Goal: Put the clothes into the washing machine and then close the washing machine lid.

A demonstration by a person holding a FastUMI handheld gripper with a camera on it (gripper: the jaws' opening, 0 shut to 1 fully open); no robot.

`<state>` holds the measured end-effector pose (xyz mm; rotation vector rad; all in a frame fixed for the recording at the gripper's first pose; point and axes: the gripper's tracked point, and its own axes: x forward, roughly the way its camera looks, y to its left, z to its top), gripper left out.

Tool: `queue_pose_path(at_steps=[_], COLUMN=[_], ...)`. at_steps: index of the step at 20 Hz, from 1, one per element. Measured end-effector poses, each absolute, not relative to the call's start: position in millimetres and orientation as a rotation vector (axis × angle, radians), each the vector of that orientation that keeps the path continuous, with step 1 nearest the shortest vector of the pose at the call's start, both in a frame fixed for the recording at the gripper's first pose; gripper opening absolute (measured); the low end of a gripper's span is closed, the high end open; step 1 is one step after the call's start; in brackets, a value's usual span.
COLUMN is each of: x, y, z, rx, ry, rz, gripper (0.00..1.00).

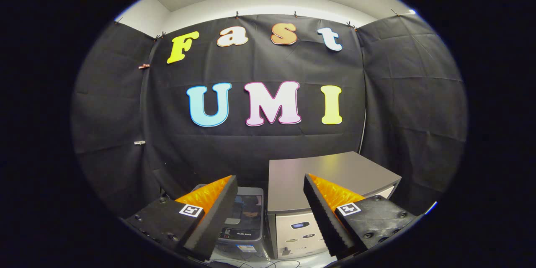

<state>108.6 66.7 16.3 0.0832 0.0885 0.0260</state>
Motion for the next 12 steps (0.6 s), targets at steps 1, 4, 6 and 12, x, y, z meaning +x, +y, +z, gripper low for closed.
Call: queue_pose_path(at_steps=[1, 4, 6, 12], x=[108.2, 107.5, 107.0, 108.0], y=[66.5, 62.3, 63.7, 63.1], z=[16.9, 18.2, 17.4, 10.5], rx=[0.087, 0.086, 0.093, 0.08], ry=[0.085, 0.075, 0.076, 0.084], rz=[0.029, 0.021, 0.025, 0.017], gripper=[1.0, 1.0, 1.0, 1.0])
